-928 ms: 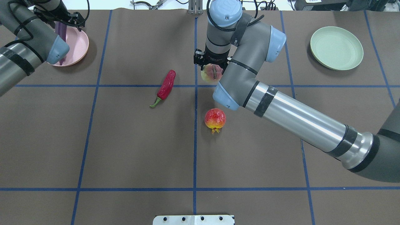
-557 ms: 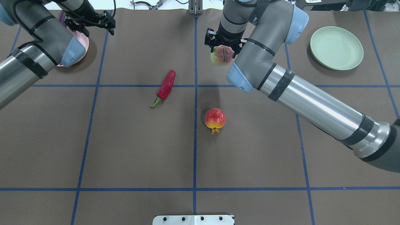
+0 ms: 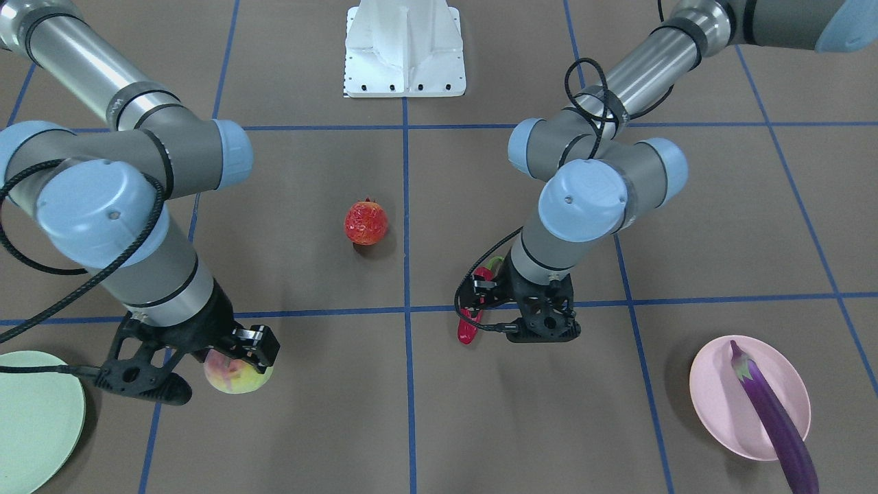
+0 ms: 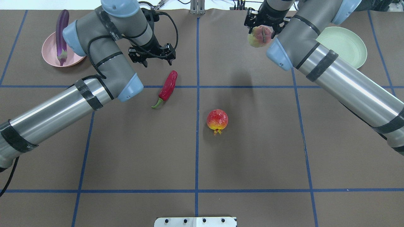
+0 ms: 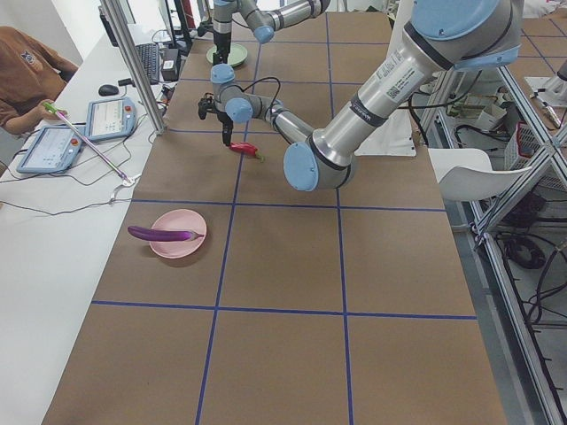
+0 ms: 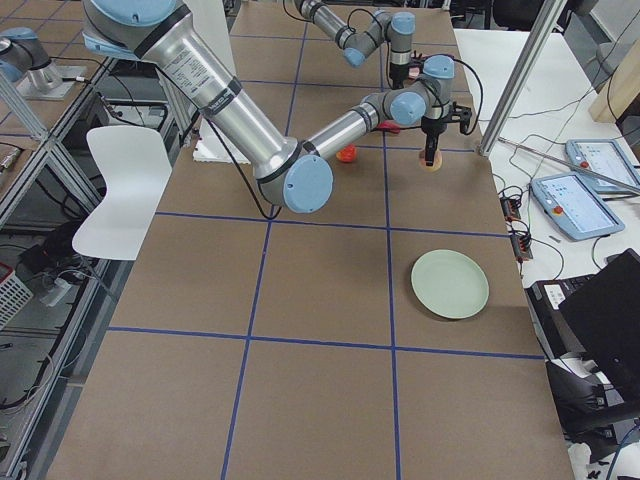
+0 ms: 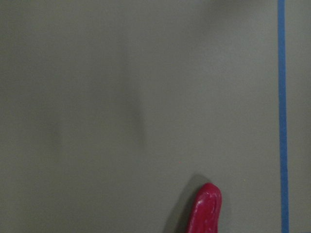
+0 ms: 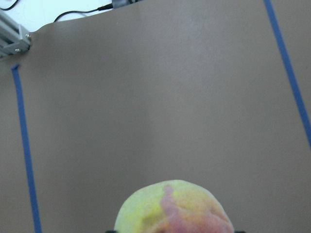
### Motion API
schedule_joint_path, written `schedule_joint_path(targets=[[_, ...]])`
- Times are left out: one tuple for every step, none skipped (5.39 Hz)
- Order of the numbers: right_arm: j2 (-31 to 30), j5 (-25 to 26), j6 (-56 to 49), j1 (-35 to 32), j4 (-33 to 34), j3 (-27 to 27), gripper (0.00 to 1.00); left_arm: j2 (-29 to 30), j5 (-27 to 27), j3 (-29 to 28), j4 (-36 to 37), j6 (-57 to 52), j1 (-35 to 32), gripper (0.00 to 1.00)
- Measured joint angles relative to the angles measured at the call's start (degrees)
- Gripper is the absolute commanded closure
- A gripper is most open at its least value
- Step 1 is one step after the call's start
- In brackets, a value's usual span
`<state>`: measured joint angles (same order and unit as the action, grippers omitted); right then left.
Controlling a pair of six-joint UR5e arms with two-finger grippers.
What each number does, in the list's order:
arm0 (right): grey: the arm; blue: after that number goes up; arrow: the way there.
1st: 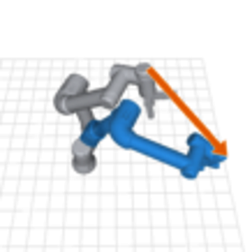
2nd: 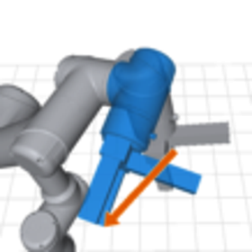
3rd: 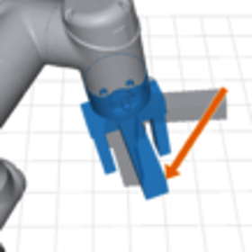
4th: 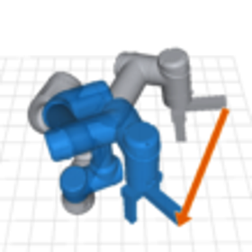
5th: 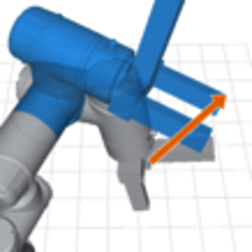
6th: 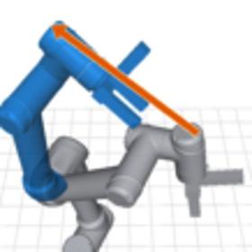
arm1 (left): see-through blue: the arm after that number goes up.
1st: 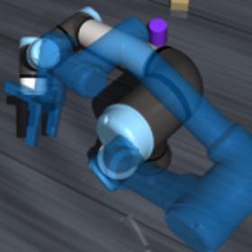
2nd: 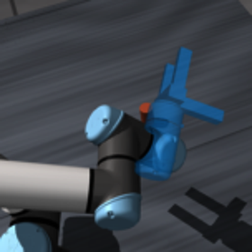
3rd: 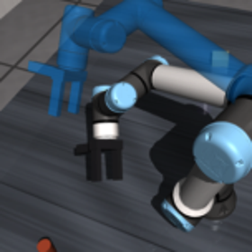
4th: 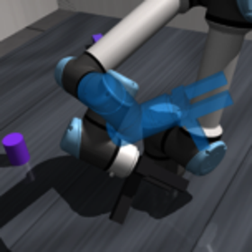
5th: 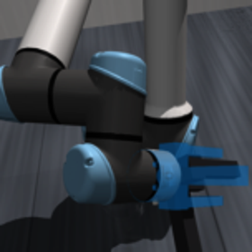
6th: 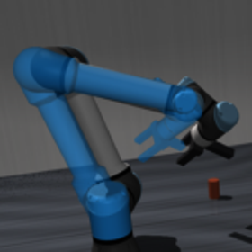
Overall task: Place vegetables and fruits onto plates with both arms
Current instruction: 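Lift the peach toward the green plate while the left gripper reaches for the chili, then grasp the red chili with the left gripper while the right carries the peach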
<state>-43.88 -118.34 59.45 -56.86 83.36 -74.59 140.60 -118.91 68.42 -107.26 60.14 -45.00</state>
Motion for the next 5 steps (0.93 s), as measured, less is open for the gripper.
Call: schedule_joint_path(targets=[[-1.41,-0.66,-3.29,-1.81,-0.09,-0.01,1.0,1.12,1.94,-1.54,-0.23,0.15,2.03,0.0],[-2.49,-1.05,-5.65,-3.18,-0.18,0.03,1.0,1.59,3.26,-3.0,-0.89,0.16,3.06,0.0],[-3.22,-1.19,-7.6,-4.33,-0.26,0.18,1.0,1.69,4.55,-4.62,-2.38,0.16,3.75,0.0],[-3.7,-1.49,-9.27,-5.36,-0.29,0.37,1.0,1.68,5.46,-5.74,-3.54,0.15,4.46,0.01],[-4.21,-1.84,-10.41,-6.21,-0.3,0.5,1.0,1.63,5.81,-6.09,-3.84,0.15,5.07,0.12]])
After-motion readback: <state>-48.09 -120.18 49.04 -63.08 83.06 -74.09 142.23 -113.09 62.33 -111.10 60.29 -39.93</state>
